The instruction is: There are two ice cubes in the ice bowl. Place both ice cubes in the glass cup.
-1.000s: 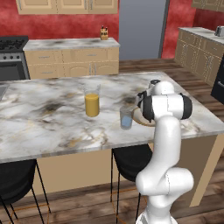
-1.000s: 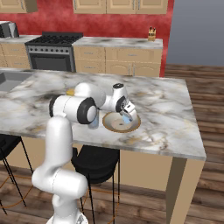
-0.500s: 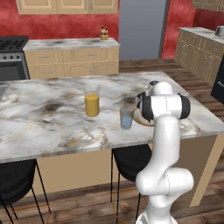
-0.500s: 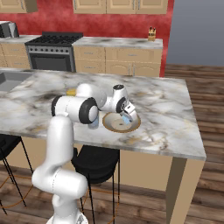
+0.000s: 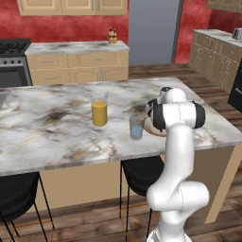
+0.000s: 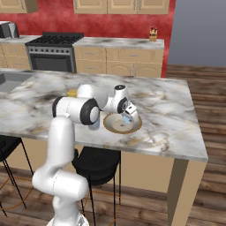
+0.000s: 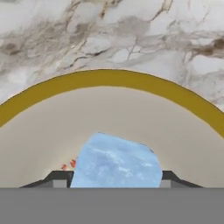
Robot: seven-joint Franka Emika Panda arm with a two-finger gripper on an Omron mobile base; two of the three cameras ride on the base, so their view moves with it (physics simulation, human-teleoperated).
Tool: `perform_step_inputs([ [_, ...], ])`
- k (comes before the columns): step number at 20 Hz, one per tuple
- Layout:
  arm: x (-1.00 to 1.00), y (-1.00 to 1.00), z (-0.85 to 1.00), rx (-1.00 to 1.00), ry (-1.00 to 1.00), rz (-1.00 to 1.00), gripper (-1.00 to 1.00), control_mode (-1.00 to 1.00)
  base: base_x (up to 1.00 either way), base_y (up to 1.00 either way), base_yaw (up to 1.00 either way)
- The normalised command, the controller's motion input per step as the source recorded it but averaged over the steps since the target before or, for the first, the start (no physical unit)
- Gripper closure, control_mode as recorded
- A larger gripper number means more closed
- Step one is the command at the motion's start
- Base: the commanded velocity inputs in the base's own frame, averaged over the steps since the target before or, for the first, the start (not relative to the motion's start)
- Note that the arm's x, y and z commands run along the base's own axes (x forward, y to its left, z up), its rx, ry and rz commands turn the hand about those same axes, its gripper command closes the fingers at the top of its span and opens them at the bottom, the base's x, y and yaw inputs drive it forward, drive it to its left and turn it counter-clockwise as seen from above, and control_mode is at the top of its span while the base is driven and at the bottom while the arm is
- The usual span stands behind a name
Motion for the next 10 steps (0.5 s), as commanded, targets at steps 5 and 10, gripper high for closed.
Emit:
perform_step_inputs([
  [5,-0.57,0.14,0.89,0.08,0.00,0.00,1.00,-1.00,0.00,0.00,0.00],
  [10,-0.54,0.53,0.86,0.08,0.02,0.02,1.00,-1.00,0.00,0.00,0.00],
])
